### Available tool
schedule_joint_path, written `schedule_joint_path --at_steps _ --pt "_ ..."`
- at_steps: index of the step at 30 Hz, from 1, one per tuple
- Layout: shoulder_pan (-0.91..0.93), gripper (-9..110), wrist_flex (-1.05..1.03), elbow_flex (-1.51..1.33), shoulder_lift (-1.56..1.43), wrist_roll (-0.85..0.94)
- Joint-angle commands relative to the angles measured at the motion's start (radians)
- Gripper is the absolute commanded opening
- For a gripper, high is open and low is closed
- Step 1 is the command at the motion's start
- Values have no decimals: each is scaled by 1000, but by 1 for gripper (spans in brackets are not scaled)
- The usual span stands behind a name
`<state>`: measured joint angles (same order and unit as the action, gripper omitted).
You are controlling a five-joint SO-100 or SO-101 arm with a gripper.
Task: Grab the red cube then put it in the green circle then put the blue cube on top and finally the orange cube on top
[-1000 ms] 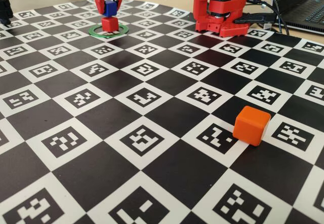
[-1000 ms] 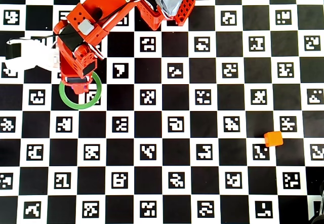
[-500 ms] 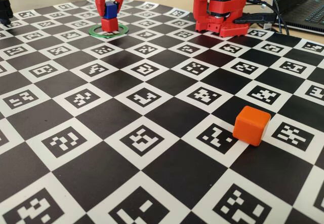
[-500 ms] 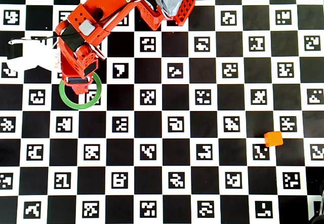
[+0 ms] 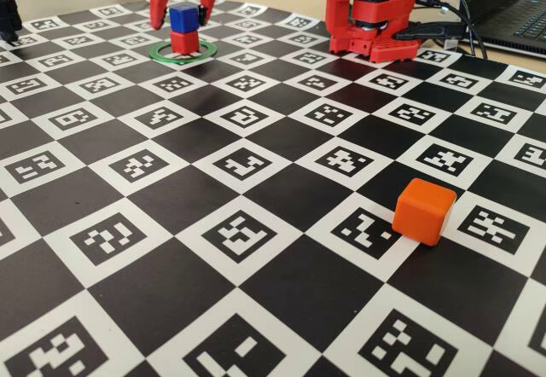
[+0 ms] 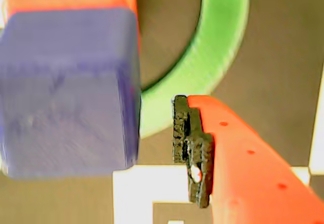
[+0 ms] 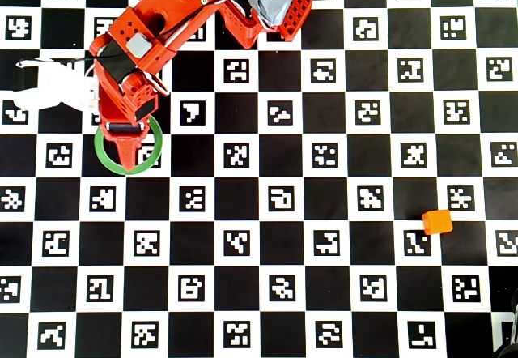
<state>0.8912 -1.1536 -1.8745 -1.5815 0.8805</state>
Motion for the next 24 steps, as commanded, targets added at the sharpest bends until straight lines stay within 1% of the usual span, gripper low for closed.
schedule_joint_path --at_steps 1,7,10,13,17,24 --pt "-6 45 -89 170 -117 -17" --pt "-54 45 -249 298 -175 -61" --pt "-107 44 -350 357 -187 -115" --pt "-189 44 -431 380 -209 -207" --pt "-364 44 -463 270 -342 -337" --pt "-795 44 -433 64 -604 -611"
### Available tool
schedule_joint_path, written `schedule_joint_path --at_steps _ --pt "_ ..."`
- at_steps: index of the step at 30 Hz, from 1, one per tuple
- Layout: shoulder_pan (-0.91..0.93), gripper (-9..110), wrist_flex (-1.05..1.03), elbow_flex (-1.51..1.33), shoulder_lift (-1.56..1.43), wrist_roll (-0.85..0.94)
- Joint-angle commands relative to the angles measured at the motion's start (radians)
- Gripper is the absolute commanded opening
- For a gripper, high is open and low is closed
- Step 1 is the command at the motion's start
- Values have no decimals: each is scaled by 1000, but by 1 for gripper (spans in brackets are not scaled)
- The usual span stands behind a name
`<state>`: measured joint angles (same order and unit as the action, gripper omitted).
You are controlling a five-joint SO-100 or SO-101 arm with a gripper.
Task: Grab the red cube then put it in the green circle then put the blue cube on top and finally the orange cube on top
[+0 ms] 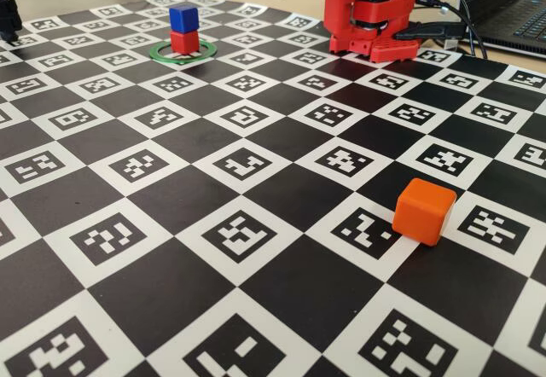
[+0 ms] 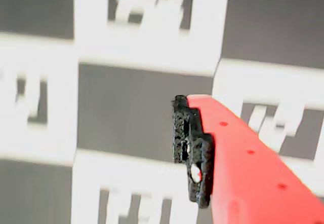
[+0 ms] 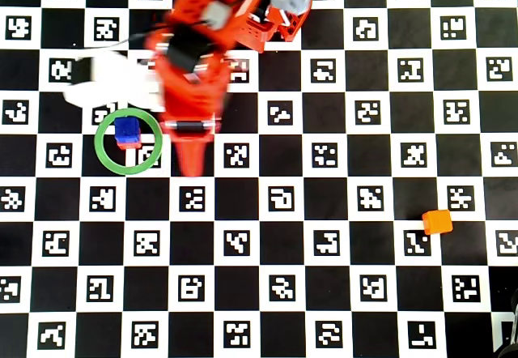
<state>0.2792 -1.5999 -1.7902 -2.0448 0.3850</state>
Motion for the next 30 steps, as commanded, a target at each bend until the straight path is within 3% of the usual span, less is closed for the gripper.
schedule_joint_path --at_steps 1,14,30 --pt "-245 44 14 -23 -146 -164" --pt "-741 45 60 147 181 -632" --pt "-884 46 60 703 699 -788"
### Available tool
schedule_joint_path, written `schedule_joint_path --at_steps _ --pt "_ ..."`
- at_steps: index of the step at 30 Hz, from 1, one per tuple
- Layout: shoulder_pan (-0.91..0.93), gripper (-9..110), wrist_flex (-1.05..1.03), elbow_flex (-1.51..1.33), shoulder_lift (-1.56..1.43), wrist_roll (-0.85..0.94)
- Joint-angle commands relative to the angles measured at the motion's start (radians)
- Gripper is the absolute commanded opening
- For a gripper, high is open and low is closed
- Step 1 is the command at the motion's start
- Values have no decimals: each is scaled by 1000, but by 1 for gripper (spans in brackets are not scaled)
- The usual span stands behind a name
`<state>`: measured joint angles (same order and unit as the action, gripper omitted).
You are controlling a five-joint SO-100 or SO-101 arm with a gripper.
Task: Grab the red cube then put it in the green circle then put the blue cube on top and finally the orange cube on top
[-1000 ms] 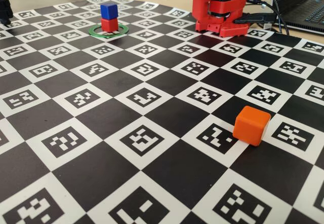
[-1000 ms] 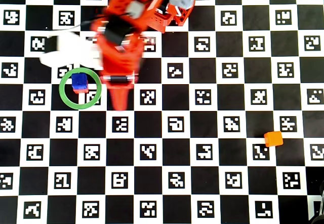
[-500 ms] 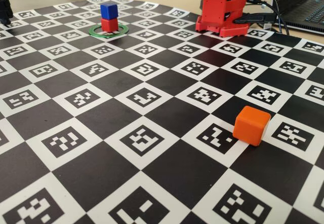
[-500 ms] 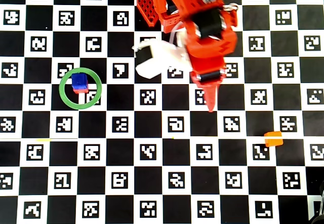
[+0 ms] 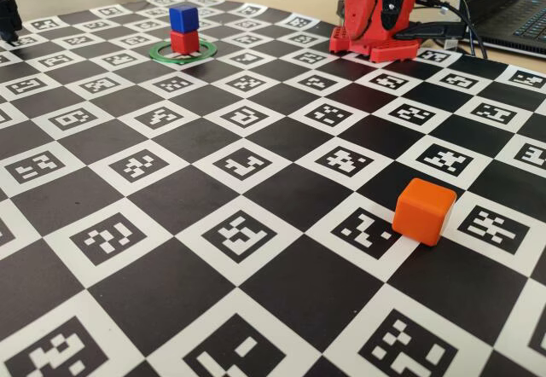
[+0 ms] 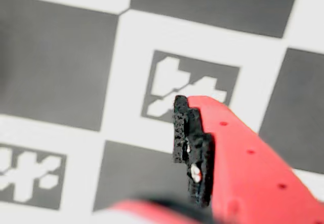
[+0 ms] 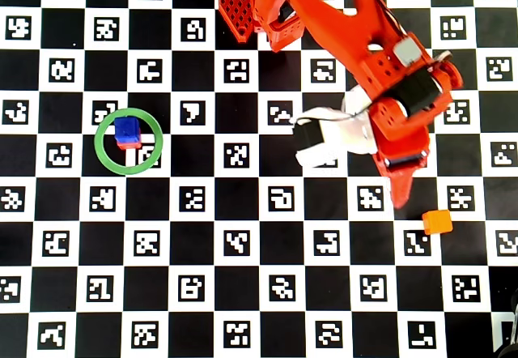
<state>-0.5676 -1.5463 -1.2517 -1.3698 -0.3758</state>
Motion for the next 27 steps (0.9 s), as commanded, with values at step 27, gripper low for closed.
schedule_joint_path --at_steps 27 --pt "-92 45 -32 841 609 -152"
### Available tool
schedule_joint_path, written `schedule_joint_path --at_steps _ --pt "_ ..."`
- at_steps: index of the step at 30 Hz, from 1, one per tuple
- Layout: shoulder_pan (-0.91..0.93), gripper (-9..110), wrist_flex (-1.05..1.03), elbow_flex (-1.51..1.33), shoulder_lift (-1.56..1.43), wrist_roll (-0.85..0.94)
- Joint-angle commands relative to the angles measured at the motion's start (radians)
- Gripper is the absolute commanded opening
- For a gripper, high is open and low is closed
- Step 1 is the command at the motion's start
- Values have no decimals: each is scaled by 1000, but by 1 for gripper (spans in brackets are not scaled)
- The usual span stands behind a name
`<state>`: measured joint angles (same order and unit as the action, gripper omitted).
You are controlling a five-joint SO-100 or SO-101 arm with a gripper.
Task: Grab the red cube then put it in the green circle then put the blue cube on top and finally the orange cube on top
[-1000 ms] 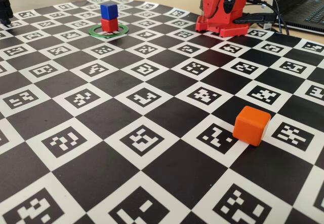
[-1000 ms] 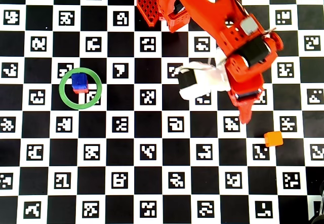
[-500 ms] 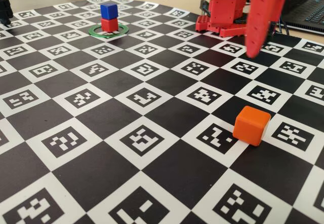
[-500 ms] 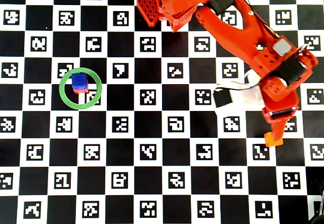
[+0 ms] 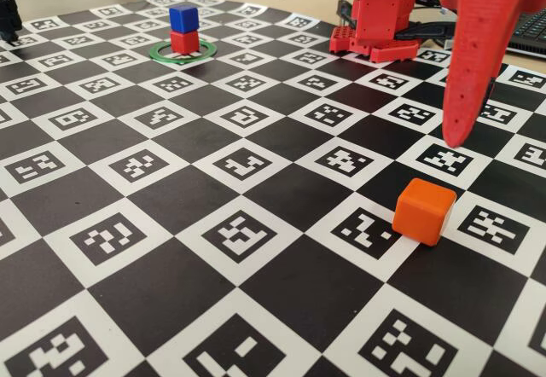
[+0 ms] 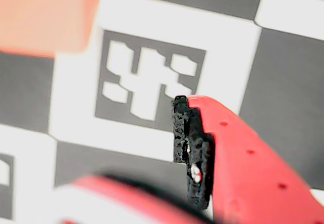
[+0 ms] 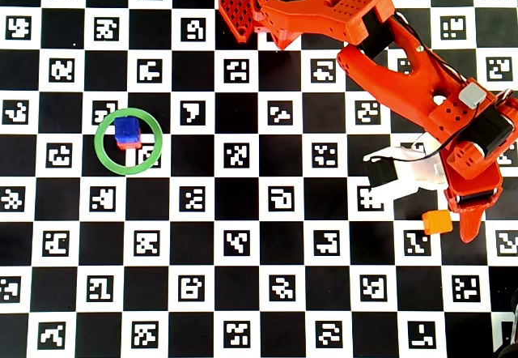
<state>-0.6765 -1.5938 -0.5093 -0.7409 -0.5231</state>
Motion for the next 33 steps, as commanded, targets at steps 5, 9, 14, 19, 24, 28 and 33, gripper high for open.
schedule_joint_path --at_steps 5,9,14,19,24,28,33 --pt "26 45 40 124 35 -14" --pt "29 44 44 155 83 -23" --pt "25 44 63 206 144 -17" --pt "26 43 74 242 193 -26" --pt "29 43 78 261 221 -31" --pt "28 41 83 267 229 -38" --pt "26 38 83 272 232 -38"
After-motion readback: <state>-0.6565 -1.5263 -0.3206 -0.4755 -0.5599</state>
